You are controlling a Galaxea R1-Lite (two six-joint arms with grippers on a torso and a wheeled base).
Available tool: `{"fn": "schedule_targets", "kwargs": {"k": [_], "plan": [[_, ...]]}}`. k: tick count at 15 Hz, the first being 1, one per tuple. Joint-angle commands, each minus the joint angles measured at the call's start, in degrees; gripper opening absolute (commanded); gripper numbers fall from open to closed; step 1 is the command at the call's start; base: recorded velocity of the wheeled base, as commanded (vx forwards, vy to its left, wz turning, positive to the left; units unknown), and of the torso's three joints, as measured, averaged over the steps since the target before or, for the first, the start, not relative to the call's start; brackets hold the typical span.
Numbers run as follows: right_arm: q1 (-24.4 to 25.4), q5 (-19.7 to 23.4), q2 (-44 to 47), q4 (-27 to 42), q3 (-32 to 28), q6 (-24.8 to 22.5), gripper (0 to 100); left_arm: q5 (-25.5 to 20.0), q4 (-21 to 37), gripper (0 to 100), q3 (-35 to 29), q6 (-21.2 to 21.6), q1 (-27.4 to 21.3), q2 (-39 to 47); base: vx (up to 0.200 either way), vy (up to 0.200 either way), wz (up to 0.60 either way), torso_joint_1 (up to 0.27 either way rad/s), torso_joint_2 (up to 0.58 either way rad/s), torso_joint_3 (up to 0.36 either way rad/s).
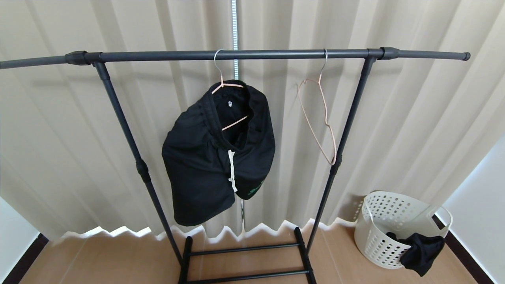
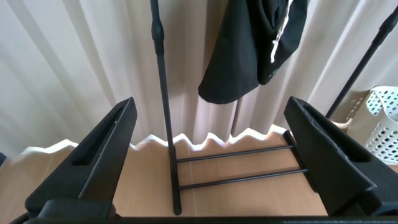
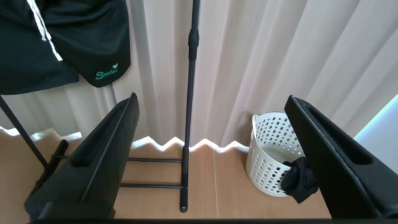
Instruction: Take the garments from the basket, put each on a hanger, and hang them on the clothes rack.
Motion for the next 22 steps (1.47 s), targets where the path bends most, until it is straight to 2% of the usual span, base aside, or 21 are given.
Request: {"fn": "schedule_targets", "kwargs": {"k": [1, 12, 22], "plan": [[0.02, 0.03, 0.08, 0.0, 0.0, -0.02, 100, -0.01, -0.01, 100, 0.0, -0.05, 0.02, 0.09, 0.0, 0.0, 0.0, -0.222, 0.55, 0.33], [0.02, 0.03, 0.08, 0.0, 0.0, -0.02, 100, -0.01, -0.01, 100, 0.0, -0.05, 0.02, 0.09, 0.0, 0.0, 0.0, -0.187, 0.52, 0.33], [0.02, -0.06, 0.08, -0.09, 0.0, -0.02, 100, -0.01, -0.01, 100, 0.0, -0.05, 0.02, 0.09, 0.0, 0.0, 0.0, -0.101, 0.46, 0.359]]}}
